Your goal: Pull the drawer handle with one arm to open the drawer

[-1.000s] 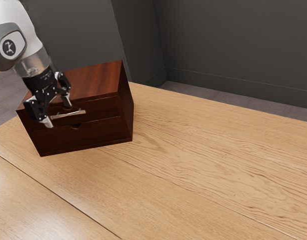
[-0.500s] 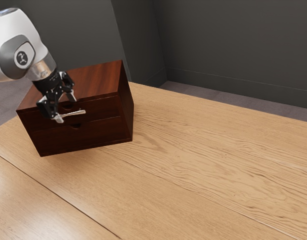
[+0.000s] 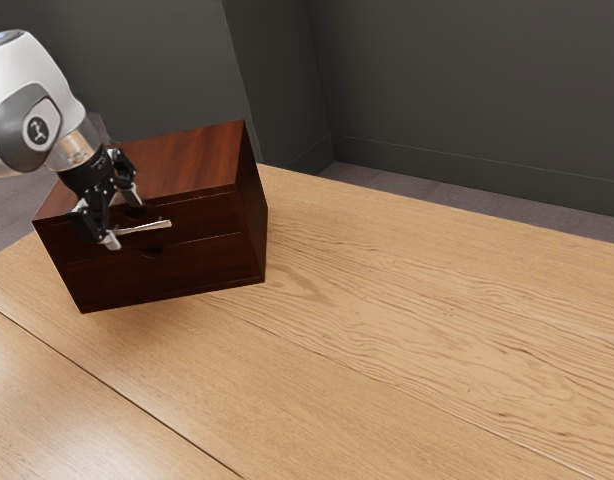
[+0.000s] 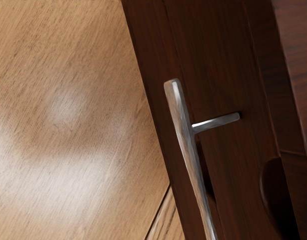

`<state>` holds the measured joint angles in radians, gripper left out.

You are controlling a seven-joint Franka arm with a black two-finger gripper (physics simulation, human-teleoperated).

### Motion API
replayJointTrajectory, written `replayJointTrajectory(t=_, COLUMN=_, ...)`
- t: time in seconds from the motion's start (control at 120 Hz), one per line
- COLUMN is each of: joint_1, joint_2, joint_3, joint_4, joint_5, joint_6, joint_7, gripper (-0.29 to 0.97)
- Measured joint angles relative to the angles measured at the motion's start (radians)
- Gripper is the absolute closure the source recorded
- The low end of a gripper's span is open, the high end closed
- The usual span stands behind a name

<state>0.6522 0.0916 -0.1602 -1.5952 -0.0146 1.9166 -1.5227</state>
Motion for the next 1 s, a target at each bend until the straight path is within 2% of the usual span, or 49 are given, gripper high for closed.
replayJointTrajectory(t=0.067, joint_1=0.003, joint_2=0.0, joint_3=0.002, joint_4=-0.007, joint_5=-0.002, joint_6=0.007, joint_7=-0.003, gripper=0.01)
replayJointTrajectory(t=0.258, joint_1=0.0, joint_2=0.0, joint_3=0.004, joint_4=-0.018, joint_5=-0.012, joint_6=0.022, joint_7=-0.01, gripper=0.21)
replayJointTrajectory(t=0.408, joint_1=-0.002, joint_2=0.001, joint_3=0.014, joint_4=-0.025, joint_5=-0.018, joint_6=0.029, joint_7=-0.014, gripper=0.3)
replayJointTrajectory(t=0.8, joint_1=0.002, joint_2=0.004, joint_3=0.027, joint_4=-0.081, joint_5=-0.035, joint_6=0.074, joint_7=-0.013, gripper=0.35)
replayJointTrajectory(t=1.0, joint_1=0.001, joint_2=-0.034, joint_3=0.027, joint_4=-0.152, joint_5=-0.038, joint_6=0.107, joint_7=-0.012, gripper=0.36)
